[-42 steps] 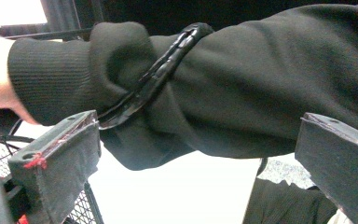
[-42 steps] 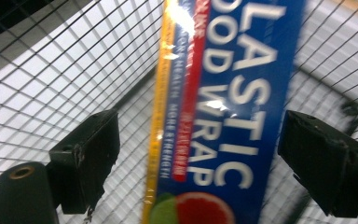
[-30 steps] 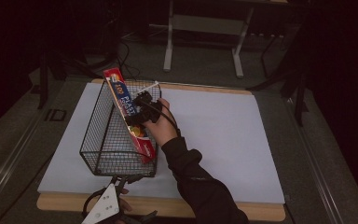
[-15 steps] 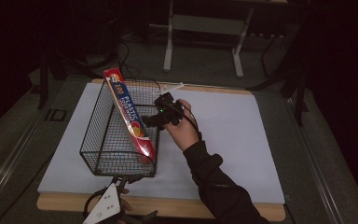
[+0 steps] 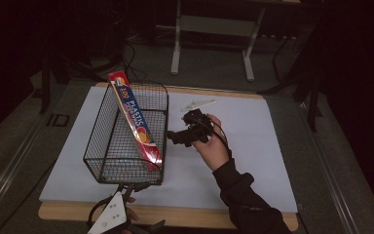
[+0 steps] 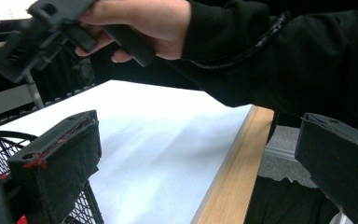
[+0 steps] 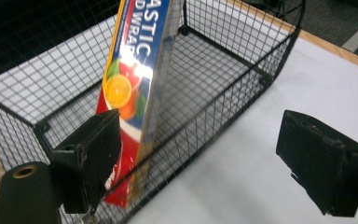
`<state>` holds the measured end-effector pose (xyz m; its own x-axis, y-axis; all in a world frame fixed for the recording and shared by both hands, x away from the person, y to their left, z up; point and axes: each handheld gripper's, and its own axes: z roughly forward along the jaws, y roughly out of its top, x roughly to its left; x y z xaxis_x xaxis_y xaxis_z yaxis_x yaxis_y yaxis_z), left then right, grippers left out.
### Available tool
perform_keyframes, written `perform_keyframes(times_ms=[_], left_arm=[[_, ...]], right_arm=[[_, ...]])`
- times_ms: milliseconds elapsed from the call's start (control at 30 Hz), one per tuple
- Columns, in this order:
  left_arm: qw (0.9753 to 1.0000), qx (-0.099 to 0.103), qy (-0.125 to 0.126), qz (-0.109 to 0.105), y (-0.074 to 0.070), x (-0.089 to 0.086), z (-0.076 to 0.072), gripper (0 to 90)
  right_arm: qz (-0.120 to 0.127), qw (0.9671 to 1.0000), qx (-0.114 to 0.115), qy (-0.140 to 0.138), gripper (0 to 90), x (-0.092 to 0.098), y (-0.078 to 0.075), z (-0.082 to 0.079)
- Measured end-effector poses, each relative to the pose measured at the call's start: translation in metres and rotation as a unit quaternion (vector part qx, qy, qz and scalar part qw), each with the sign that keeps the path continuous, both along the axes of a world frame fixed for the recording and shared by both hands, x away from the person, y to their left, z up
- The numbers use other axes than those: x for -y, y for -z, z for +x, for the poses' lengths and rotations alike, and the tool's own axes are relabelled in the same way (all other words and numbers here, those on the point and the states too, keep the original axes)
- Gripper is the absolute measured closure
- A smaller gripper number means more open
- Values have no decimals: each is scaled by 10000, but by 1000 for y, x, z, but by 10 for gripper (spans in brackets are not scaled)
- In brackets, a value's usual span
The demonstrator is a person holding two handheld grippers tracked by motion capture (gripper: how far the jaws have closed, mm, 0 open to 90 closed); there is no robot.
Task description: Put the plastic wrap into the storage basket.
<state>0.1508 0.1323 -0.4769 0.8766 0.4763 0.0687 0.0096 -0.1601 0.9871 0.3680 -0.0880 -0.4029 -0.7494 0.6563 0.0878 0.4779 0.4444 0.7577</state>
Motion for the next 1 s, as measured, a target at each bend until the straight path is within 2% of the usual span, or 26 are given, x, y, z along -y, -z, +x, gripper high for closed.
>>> perform_keyframes(times_ms=[133,200,333,567,700,800,1000], left_arm=[[10000,-8,5,0,0,0,0,9],[10000,-18,11,-3,0,1,0,8],[10000,-15,11,1,0,1,0,8],[10000,-18,16,29,1,2,0,8],[10000,-25,12,32,1,3,0,9],[10000,-35,11,37,2,3,0,9],[10000,-29,21,49,1,3,0,9]], right_arm=[[-11,10000,-37,-77,141,12,9,-9],[-94,9999,-52,-87,141,18,15,-13],[-21,10000,-41,-75,140,33,24,-19],[8,9998,-163,115,141,62,43,-25],[-54,9997,-90,200,142,77,54,-31],[-6,9997,-82,246,142,86,60,-36],[-56,9995,-67,310,142,101,67,-45]])
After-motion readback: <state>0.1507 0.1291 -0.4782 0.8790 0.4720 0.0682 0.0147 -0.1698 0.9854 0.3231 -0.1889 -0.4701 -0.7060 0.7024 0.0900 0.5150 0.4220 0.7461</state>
